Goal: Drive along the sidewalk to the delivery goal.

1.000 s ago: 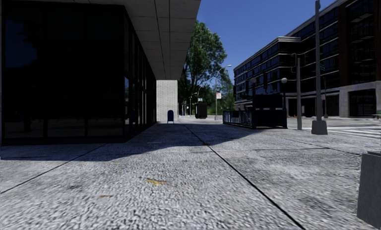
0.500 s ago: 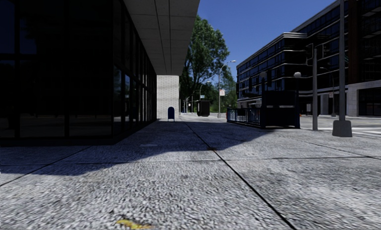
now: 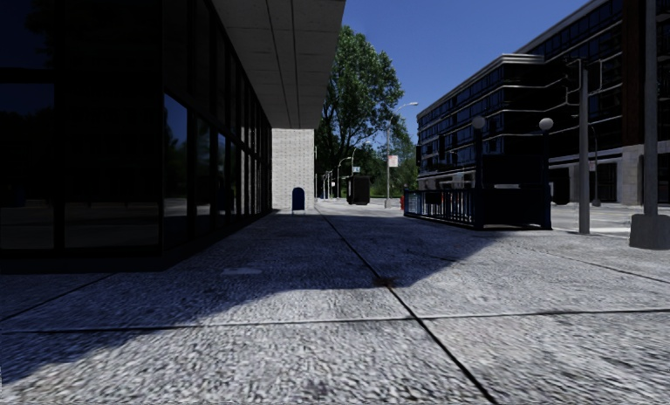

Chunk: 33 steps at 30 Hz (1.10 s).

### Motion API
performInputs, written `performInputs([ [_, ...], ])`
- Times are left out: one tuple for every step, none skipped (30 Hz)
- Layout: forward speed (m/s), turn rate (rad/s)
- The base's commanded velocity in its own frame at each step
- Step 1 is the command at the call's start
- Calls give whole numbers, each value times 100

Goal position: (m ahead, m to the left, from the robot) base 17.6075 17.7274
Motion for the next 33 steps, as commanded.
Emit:
performInputs([
  [186,0],
  [186,0],
  [186,0],
  [186,0],
  [186,0],
  [186,0],
  [186,-5],
  [186,-13],
  [186,-13],
  [186,-17],
  [186,-20],
  [186,-21],
  [186,-21],
  [186,-21],
  [186,-22],
  [186,-23],
  [186,-23],
  [186,-23],
  [186,-24],
  [186,-24],
  [186,-24],
  [186,-24],
  [186,-24],
  [186,-24],
  [186,-24],
  [186,-24],
  [186,-24],
  [186,-24],
  [186,-24],
  [186,-24],
  [186,-24],
  [186,-24],
  [186,-24],
])
